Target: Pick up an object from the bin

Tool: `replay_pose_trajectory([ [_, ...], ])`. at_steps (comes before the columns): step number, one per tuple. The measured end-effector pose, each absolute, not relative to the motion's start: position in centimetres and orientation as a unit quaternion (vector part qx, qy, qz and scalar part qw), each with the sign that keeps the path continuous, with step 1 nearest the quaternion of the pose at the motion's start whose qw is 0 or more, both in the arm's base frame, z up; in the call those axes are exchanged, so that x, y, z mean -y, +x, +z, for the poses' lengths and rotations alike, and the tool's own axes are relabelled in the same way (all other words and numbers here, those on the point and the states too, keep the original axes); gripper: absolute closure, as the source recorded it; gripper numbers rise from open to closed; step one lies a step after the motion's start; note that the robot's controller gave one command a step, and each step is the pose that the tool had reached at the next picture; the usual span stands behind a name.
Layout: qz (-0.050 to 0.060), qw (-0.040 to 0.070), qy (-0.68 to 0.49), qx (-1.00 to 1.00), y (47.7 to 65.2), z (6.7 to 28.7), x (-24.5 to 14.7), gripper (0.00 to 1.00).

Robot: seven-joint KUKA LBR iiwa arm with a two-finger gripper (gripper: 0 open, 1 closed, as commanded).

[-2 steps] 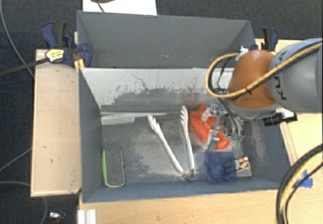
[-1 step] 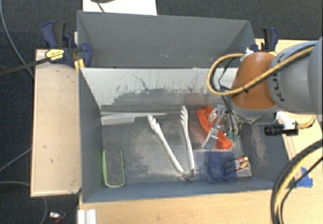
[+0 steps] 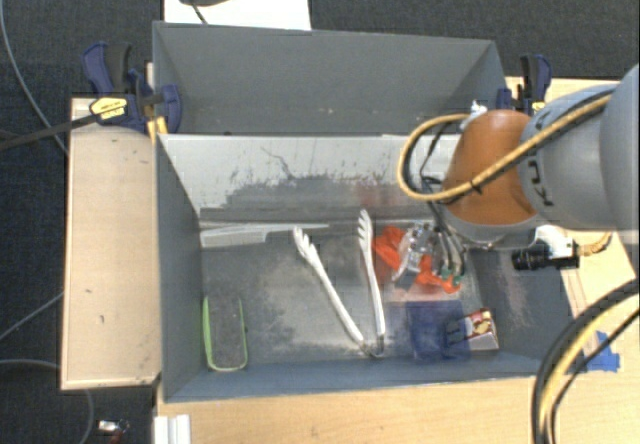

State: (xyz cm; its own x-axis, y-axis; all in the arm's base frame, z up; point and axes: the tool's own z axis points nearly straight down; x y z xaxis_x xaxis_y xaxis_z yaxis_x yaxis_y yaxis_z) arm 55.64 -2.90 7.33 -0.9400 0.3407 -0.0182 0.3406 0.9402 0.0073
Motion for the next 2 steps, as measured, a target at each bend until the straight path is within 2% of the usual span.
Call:
replay_pose_trajectory([
  [1,0.002,0.01,0.173,-0.985,55.6,7.3,2.9,1.0],
  [2,0.002,0.007,0.162,-0.987,55.0,12.9,2.9,1.0],
])
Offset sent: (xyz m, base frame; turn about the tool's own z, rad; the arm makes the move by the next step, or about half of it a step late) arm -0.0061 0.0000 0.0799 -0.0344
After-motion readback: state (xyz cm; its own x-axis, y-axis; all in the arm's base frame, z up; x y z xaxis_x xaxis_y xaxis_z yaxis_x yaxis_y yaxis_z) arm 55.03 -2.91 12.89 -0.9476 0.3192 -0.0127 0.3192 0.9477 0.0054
